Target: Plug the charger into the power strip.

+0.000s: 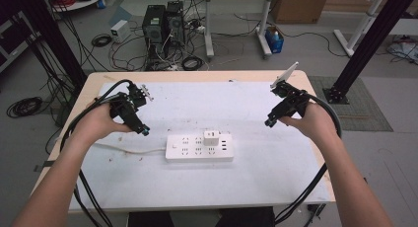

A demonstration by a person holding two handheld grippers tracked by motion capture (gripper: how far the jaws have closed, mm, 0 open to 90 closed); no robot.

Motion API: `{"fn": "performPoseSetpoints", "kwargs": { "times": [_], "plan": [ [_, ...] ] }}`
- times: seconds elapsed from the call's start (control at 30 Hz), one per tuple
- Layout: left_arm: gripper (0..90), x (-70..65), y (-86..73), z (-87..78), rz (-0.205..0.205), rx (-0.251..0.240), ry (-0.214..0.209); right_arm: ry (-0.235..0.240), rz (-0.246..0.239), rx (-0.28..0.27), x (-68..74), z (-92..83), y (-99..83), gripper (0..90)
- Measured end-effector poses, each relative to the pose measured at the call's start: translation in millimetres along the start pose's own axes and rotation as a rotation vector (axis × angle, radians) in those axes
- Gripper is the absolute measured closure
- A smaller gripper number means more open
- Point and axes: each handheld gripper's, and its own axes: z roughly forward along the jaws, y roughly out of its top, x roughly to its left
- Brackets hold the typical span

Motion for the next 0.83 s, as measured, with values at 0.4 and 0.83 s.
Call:
{"fn": "performPoseSetpoints", "kwargs": {
  "times": [0.4, 0.83],
  "plan": [
    [18.7, -0.1, 1.5, 1.3, 0.001, 0.001, -0.001, -0.012, -0.007, 0.009, -0.3, 2.3, 1.2, 19.8],
    [18.7, 0.4, 1.7, 1.7, 0.005, 0.0, -0.005, -0.012, -0.015, 0.008, 1.2, 2.9, 0.0, 19.7]
  ]
}}
